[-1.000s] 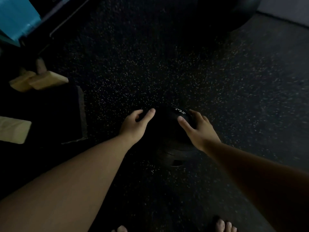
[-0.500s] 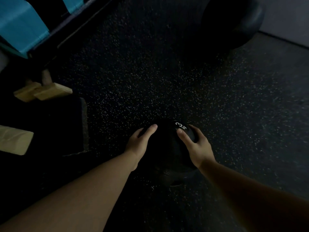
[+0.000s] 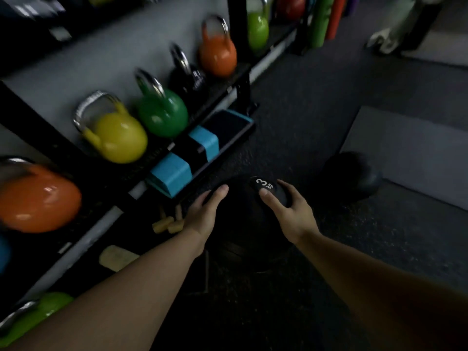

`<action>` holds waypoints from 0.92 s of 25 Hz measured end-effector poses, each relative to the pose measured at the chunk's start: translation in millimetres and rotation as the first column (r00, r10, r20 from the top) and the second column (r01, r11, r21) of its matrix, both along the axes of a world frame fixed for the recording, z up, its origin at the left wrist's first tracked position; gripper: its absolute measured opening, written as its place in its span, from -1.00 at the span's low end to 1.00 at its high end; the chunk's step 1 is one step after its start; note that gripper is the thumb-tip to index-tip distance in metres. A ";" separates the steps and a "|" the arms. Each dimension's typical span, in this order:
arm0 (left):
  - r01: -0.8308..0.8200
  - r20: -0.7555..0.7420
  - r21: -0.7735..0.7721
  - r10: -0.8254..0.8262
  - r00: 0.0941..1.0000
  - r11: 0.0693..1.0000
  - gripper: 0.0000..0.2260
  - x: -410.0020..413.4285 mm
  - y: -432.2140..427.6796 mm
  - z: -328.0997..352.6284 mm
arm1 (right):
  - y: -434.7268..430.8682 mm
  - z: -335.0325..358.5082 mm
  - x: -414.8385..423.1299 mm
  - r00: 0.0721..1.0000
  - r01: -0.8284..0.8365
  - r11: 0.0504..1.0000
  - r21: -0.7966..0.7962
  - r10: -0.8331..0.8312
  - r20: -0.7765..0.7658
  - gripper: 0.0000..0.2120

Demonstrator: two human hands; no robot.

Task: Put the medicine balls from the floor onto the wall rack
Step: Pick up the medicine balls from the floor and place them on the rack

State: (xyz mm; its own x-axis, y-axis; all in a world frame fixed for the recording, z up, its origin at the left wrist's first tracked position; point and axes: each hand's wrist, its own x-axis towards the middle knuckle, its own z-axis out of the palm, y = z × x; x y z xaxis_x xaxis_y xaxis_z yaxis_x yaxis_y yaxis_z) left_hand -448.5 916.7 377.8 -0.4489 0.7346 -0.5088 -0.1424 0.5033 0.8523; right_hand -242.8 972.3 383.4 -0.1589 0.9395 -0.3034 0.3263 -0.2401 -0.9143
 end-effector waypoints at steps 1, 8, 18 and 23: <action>-0.021 0.003 0.051 0.021 1.000 0.999 -0.16 -12.9 3.7 40.4 | 5.4 43.1 -12.3 1.000 -0.009 0.999 0.036 0.010 -0.025 0.04; -0.115 -0.084 0.364 0.156 0.984 0.924 -0.28 -93.0 -6.9 339.7 | 8.7 346.6 -98.2 0.975 -0.081 0.928 0.364 0.149 -0.164 -0.32; -0.107 -0.258 0.587 0.310 0.915 0.803 -0.37 -224.2 -91.1 664.9 | -49.9 650.7 -242.7 0.905 -0.031 0.787 0.616 0.284 -0.317 -0.45; -0.108 -0.250 0.625 0.329 0.911 0.773 -0.42 -253.7 -106.4 738.0 | -46.3 717.6 -286.4 0.879 -0.078 0.745 0.662 0.365 -0.308 -0.40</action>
